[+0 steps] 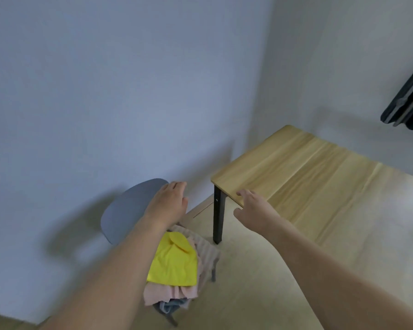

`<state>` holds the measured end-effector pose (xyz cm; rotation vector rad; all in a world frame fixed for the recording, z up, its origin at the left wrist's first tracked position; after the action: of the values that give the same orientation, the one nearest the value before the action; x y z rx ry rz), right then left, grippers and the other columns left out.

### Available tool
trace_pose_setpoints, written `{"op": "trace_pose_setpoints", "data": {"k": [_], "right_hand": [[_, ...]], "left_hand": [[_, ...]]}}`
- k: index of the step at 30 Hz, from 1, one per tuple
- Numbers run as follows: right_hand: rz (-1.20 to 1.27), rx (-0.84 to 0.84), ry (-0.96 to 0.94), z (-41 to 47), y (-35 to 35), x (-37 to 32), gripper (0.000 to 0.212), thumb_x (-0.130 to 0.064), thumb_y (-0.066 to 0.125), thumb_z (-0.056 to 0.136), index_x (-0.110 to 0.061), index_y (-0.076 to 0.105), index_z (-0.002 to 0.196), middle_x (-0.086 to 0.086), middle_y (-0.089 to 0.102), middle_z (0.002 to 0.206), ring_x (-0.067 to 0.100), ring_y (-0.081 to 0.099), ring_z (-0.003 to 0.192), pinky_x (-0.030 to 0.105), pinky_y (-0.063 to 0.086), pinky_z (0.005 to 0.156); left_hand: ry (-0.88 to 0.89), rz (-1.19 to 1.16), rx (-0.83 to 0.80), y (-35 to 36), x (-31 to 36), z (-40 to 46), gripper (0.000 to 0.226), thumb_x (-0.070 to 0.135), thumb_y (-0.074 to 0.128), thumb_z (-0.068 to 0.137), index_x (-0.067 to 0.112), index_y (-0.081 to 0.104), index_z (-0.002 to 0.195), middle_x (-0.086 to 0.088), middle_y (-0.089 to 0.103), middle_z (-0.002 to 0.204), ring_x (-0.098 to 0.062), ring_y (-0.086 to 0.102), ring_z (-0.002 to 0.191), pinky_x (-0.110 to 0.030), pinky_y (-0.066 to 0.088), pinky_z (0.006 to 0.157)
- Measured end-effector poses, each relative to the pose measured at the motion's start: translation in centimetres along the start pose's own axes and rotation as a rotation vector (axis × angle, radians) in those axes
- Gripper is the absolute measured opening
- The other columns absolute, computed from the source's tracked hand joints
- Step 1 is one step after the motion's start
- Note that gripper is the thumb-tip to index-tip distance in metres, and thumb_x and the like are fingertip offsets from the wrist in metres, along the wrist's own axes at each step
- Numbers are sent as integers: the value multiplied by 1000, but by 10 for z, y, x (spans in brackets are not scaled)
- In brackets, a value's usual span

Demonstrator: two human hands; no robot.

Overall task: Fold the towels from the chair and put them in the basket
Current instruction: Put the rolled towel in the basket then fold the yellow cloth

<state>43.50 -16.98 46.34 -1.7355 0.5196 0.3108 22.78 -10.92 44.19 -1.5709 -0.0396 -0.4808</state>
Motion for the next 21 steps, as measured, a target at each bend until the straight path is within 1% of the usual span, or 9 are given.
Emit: {"op": "trace_pose_setpoints", "data": {"k": [3,6,9,12,16,19,21], "right_hand": [[34,-2,64,18,36,-39,50,-17,48,90,-14,39,139,7,47,135,25,49,119,33,42,93],[53,-51,137,28,66,-67,49,-17,48,90,-13,40,138,7,49,134,25,51,117,34,44,90],[67,-66,185,41,85,-80,53,-18,48,90,-15,37,141,7,48,137,24,50,119,32,43,92],[57,-103,186,64,112,-86,53,-18,47,91,-14,36,142,8,46,139,23,48,122,30,42,92],[115,-191,250,99,173,-92,53,-16,43,93,-14,33,145,8,42,144,24,43,129,29,38,100],[122,-218,325,134,227,-87,48,-15,42,92,-11,38,140,10,46,139,25,45,126,31,40,100],[117,-206,353,162,266,-78,47,-14,43,91,-10,41,137,10,49,136,25,47,124,33,43,100]], "left_hand": [[-6,-40,-54,-4,-62,15,45,19,43,98,8,38,142,-10,40,146,-26,33,135,-35,29,108],[-6,-68,-145,-5,-113,19,43,15,43,97,5,41,139,-10,40,145,-25,33,135,-33,28,108],[-18,-77,-203,-5,-150,27,42,15,42,98,6,43,138,-10,41,145,-23,35,135,-31,29,107],[-10,-72,-224,9,-180,34,41,16,42,98,8,44,138,-8,42,143,-22,37,133,-31,31,106],[33,-94,-315,53,-218,52,36,16,43,98,10,48,133,-6,44,140,-22,42,127,-29,34,100],[74,-110,-419,107,-254,76,35,15,45,96,10,50,131,-7,46,137,-24,44,125,-31,37,102],[74,-134,-440,149,-277,95,33,14,46,94,11,53,126,-6,50,131,-24,48,120,-31,40,97]]}}
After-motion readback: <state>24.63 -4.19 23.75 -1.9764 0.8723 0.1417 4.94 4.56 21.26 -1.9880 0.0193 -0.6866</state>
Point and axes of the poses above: each hand's wrist, its own z-axis towards the middle knuckle, its own y-axis out of the palm, x = y × z, the point moved 3 cm from there along z, towards the middle knuckle
